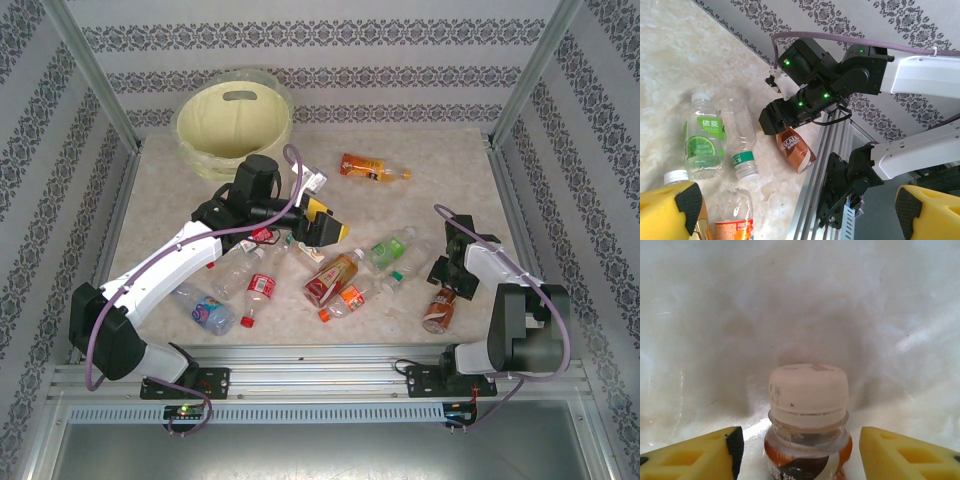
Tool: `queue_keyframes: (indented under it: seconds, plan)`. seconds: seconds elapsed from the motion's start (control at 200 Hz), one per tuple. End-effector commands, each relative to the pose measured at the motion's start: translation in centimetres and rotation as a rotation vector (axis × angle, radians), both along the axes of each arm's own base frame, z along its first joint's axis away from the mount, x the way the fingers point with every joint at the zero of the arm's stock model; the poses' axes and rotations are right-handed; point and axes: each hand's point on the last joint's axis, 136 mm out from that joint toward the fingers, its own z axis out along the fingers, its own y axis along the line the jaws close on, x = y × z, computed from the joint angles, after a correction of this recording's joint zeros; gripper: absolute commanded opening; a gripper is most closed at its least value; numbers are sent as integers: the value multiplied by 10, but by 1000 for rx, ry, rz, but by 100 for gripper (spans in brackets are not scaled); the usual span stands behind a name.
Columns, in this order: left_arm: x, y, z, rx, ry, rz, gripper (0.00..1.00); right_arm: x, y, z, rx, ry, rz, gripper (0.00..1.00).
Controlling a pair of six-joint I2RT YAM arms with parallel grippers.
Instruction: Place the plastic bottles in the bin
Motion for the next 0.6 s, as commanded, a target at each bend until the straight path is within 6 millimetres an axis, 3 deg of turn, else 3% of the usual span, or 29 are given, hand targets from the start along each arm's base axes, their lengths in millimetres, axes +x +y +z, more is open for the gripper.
queue_keyframes:
  seconds: [0.0, 0.34, 0.595]
  plan:
    - [-8, -2, 8, -4, -38, -30, 100, 5, -1, 3, 10, 2, -6, 62]
    - [-10, -4, 7, 1, -34, -35, 100, 5, 1, 2, 25, -3, -7, 45]
    - [-10, -6, 5, 2, -20, -30, 100, 16, 4, 28, 38, -125, -3, 35]
